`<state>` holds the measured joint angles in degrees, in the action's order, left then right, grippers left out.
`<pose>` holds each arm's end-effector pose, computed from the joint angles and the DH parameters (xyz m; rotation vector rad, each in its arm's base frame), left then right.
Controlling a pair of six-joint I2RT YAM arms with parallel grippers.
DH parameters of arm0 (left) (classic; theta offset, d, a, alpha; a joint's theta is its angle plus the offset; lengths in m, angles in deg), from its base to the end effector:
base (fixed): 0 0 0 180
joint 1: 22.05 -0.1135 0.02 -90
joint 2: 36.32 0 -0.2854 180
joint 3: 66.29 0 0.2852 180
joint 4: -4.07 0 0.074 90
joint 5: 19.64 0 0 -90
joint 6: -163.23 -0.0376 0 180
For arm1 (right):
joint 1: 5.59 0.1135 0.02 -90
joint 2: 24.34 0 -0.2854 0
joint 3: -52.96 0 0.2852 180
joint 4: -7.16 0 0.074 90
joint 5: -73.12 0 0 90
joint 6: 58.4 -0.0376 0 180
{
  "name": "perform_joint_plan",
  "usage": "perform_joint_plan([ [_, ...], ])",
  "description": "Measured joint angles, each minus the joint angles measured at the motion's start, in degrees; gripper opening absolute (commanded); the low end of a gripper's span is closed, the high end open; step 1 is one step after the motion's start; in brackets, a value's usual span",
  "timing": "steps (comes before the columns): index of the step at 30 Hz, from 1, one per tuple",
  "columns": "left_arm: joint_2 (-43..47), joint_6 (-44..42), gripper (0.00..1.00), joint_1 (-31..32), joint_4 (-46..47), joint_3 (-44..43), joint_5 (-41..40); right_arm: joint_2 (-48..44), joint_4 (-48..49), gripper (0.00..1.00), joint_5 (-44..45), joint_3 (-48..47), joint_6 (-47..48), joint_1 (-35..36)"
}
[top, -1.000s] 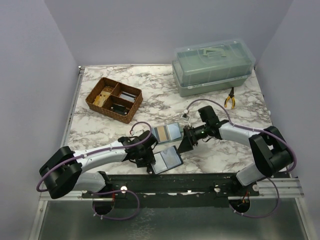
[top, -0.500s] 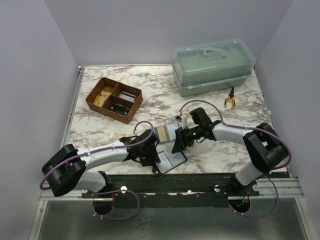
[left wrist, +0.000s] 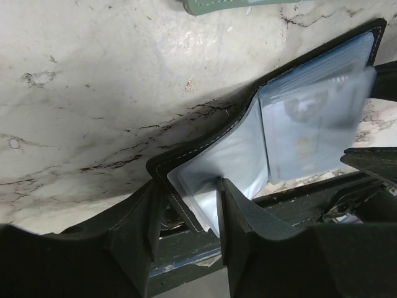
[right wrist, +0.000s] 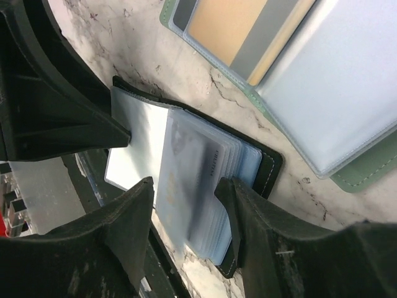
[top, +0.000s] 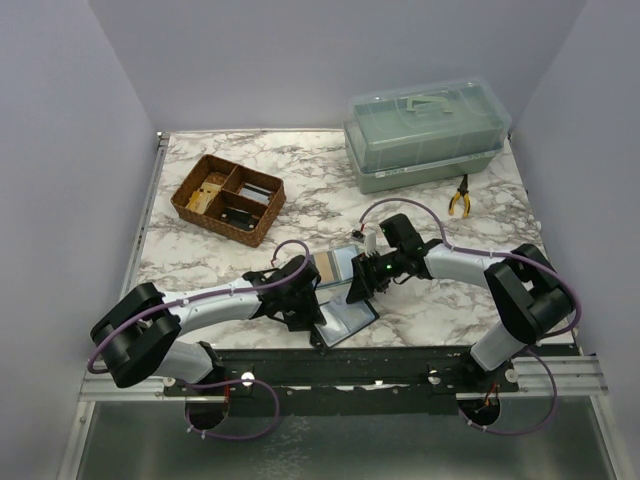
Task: Take the credit cards out of the card holder
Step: Remove the credit card from the card holder.
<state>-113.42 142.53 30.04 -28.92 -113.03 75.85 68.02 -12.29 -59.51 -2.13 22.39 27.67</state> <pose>0.1522 -0.2013 0.1480 -0.4042 2.8930 -0.6718 0.2490 0.1938 0.1410 -0.8397 2.4841 1.2292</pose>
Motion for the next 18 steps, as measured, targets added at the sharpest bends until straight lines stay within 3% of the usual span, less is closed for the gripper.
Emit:
perform_joint_plan([
  [14, -0.55, -0.37, 0.43, -0.79, 0.33, -0.13, 1.38, -0.98, -0.42, 0.48, -1.97, -0.11, 1.73, -0.22],
  [18, -0.59, -0.37, 0.42, -0.79, 0.50, -0.13, 1.42, -1.05, -0.92, 0.52, -1.73, -0.11, 2.86, -0.22],
])
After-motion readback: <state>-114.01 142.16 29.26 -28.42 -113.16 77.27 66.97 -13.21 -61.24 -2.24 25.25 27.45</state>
